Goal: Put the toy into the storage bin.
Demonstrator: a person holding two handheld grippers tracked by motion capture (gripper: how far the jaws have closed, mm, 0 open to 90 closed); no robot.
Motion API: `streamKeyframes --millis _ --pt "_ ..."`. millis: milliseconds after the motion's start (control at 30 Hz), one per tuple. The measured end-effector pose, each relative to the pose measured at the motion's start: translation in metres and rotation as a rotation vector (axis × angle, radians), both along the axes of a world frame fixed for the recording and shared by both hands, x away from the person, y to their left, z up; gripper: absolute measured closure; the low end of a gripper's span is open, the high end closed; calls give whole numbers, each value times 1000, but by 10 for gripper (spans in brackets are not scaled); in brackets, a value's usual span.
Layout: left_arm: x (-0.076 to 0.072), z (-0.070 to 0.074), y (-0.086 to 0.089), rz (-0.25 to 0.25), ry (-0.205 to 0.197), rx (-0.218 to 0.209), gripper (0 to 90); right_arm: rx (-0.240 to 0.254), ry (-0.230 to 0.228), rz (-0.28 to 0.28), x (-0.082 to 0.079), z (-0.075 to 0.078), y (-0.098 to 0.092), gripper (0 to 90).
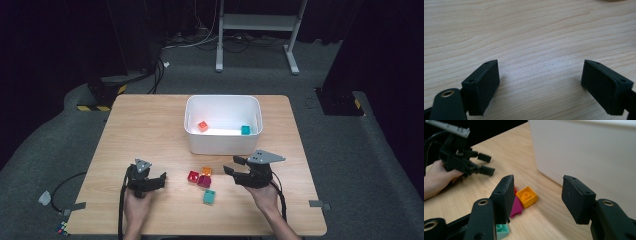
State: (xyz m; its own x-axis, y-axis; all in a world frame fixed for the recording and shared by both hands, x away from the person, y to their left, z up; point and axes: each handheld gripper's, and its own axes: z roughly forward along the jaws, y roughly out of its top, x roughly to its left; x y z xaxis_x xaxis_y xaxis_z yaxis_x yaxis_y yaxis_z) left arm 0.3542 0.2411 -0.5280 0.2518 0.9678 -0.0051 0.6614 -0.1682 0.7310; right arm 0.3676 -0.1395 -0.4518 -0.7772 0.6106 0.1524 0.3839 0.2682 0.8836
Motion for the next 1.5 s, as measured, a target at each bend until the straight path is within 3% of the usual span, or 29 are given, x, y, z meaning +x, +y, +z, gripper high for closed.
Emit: streamKeyframes --millis 300,433,733,1100,1500 --pt "0 0 0 0 1 1 152 -32 50 64 -18 -26 16 424" --pt "0 0 0 1 1 1 152 -69 52 100 -23 -35 26 417" --pt "0 0 0 1 1 1 152 -114 100 173 -28 -51 45 400" --pt "0 0 0 1 1 1 152 -171 124 211 -26 -61 61 395" --pt "0 0 0 1 1 1 152 -234 134 208 -24 -71 65 402"
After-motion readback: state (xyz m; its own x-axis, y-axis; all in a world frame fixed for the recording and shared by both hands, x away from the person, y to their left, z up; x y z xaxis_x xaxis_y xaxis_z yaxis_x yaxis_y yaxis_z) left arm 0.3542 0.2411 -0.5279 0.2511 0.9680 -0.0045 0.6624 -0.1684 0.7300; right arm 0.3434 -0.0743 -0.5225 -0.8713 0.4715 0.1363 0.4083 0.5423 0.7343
